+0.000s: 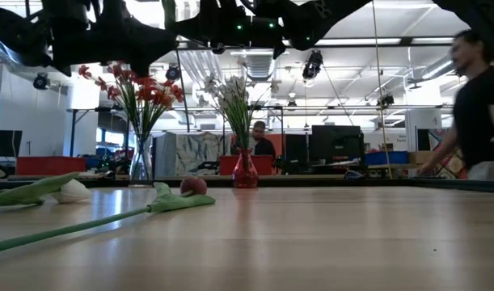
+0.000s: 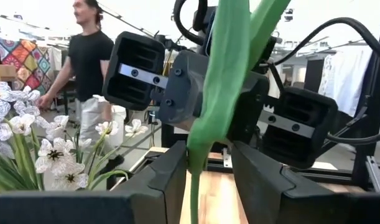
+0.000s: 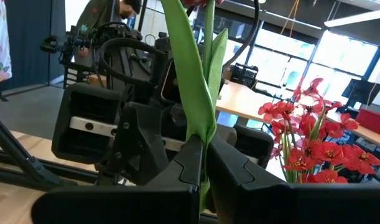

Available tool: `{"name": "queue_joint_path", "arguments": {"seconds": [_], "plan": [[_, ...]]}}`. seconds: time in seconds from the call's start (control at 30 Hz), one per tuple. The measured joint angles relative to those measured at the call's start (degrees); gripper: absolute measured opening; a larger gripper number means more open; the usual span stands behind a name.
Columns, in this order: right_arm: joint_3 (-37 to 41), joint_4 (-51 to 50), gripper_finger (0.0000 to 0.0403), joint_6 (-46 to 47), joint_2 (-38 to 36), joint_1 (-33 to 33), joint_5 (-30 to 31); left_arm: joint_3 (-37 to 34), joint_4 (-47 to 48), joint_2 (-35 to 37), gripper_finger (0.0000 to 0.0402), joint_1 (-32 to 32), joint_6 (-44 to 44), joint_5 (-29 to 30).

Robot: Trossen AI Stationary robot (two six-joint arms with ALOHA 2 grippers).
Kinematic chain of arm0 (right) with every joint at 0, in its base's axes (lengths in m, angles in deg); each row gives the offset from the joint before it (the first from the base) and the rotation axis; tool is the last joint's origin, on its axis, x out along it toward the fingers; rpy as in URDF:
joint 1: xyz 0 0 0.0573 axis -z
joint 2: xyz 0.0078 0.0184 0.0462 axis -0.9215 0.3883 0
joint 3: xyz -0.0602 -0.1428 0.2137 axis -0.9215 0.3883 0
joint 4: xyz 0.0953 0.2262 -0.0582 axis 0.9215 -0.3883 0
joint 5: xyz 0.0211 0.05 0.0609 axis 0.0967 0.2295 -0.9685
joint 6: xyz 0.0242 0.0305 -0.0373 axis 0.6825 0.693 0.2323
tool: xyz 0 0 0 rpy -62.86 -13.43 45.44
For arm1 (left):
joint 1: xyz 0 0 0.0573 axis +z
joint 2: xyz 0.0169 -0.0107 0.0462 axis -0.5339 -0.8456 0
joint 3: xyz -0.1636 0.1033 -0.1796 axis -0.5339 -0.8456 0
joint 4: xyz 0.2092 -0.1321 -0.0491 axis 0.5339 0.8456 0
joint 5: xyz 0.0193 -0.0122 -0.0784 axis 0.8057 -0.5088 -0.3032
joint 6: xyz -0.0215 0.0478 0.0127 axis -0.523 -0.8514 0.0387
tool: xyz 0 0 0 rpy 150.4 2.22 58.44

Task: Sort flowers into vase by color
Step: Put the top red flower into the transparent vase

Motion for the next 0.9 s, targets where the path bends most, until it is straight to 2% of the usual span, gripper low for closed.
{"name": "queue_joint_path", "arguments": {"seconds": [0.17,0.37,0.6,0.73,0.9], "plan": [[0.0,0.0,0.0012,0.1,0.0,0.0,0.0,0.9,-0.1,-1.0,0.0081,0.0,0.0,0.0],[0.0,0.2,0.0013,1.4,0.0,0.0,0.1,1.2,0.1,-1.0,0.0011,0.1,-1.5,0.1],[-0.3,1.1,0.0016,3.9,0.1,0.0,0.2,1.2,0.4,-0.9,0.0004,0.1,-2.8,0.4],[-0.5,0.8,0.0049,4.0,-0.2,0.0,0.4,1.1,1.0,-0.7,0.0002,0.1,-3.9,1.5],[-0.7,-0.2,0.0123,4.0,-1.3,0.0,0.6,1.0,4.0,-0.7,0.0002,0.1,-5.1,2.9]]}}
